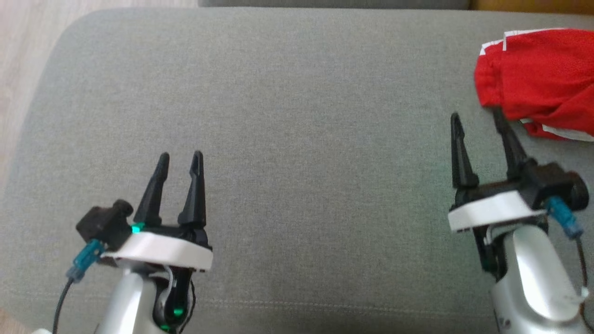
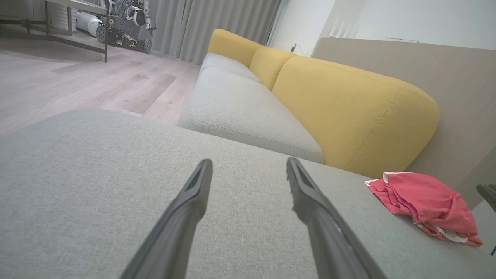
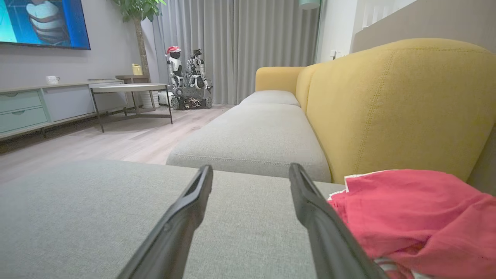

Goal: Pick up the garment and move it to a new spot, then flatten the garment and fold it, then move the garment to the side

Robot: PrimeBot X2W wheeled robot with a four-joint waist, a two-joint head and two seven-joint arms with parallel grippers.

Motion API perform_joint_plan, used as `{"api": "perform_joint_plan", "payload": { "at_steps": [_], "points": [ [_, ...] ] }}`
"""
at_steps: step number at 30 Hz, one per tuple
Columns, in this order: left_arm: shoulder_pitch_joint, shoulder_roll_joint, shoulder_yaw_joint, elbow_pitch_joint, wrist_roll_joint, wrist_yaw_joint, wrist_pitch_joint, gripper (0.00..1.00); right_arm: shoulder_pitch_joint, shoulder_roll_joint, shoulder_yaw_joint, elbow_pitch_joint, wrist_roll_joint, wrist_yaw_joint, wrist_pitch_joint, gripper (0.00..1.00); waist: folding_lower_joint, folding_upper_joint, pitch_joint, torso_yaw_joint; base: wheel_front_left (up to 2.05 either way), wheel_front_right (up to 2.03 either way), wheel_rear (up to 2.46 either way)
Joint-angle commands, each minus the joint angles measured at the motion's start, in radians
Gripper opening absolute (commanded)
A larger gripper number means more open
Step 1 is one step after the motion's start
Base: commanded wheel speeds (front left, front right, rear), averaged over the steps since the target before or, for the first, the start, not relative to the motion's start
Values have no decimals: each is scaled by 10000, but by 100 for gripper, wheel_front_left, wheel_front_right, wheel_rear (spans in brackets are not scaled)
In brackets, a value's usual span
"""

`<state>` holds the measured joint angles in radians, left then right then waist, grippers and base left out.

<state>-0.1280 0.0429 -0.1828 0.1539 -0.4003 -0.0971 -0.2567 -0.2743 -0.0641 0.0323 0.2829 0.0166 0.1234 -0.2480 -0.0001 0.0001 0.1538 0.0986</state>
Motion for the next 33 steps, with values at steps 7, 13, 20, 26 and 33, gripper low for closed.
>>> {"api": "perform_joint_plan", "payload": {
  "at_steps": [7, 13, 20, 26, 33],
  "points": [
    [57, 74, 423, -363, 147, -168, -51, 100, 246, 135, 195, -669, 420, 73, -132, 100, 1, -1, -219, 4, 0, 0, 0],
    [246, 74, 601, -597, 334, -235, -51, 100, 531, 137, 241, -823, 584, 73, -135, 100, 1, -1, -408, 17, 0, 0, 0],
    [472, 74, 560, -520, 374, -265, -51, 100, 783, 138, 341, -839, 713, 73, -136, 100, 1, -1, -589, 41, 0, 0, 0],
    [542, 74, 508, -498, 289, -274, -51, 100, 810, 138, 390, -724, 1172, 73, -136, 100, 1, -1, -688, 44, 0, 0, 0],
    [565, 74, 583, -624, 201, -286, -51, 100, 759, 138, 460, -600, 1207, 73, -137, 100, 1, -1, -722, 29, 0, 0, 0]
  ]
}}
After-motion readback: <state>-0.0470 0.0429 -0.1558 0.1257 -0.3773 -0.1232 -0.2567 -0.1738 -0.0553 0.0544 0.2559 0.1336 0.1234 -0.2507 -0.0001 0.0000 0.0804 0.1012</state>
